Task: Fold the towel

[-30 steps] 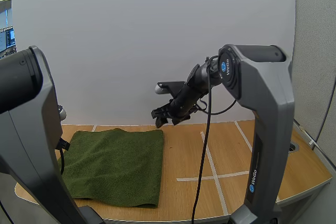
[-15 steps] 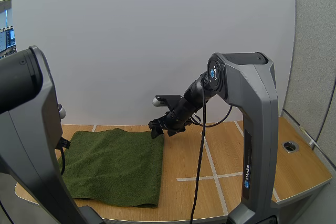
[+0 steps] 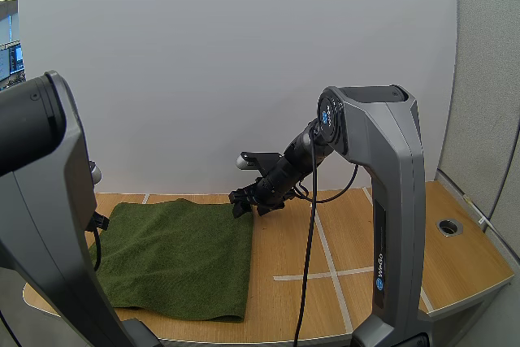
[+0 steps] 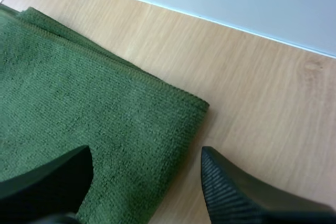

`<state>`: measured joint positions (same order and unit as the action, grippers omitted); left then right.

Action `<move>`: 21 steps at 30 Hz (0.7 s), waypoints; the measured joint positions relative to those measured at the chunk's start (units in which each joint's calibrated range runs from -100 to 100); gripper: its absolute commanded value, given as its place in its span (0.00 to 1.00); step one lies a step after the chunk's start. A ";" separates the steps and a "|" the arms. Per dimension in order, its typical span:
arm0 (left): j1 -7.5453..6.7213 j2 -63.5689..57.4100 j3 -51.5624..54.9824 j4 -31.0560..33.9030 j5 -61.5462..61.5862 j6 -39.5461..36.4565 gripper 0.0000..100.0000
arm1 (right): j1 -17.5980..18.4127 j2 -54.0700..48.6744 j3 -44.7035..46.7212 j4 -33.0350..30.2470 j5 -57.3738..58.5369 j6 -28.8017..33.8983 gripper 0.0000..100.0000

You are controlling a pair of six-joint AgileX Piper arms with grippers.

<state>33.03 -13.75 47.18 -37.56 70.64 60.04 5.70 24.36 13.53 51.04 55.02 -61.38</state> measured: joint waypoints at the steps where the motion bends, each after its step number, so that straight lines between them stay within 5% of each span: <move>1: 0.00 0.00 0.00 0.00 0.00 -0.09 0.00 | 0.00 0.00 0.00 0.31 0.00 -0.09 0.94; 8: 0.00 0.00 0.00 0.00 0.00 -0.08 0.00 | 1.25 0.38 0.00 1.37 -0.37 -1.22 0.79; 11: 0.00 0.00 0.00 0.00 0.00 -0.08 0.00 | 1.59 0.38 0.00 1.56 -0.53 -1.31 0.56; 16: 0.00 0.00 0.00 0.00 0.00 -0.08 0.00 | 1.74 0.81 0.00 2.04 -0.53 -1.40 0.01; 21: 0.00 0.00 0.00 0.00 0.00 -0.08 0.00 | 1.74 0.78 0.00 2.04 -0.53 -1.40 0.00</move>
<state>33.03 -13.75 47.18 -37.56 70.64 59.96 7.43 25.14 13.53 53.08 54.49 -62.78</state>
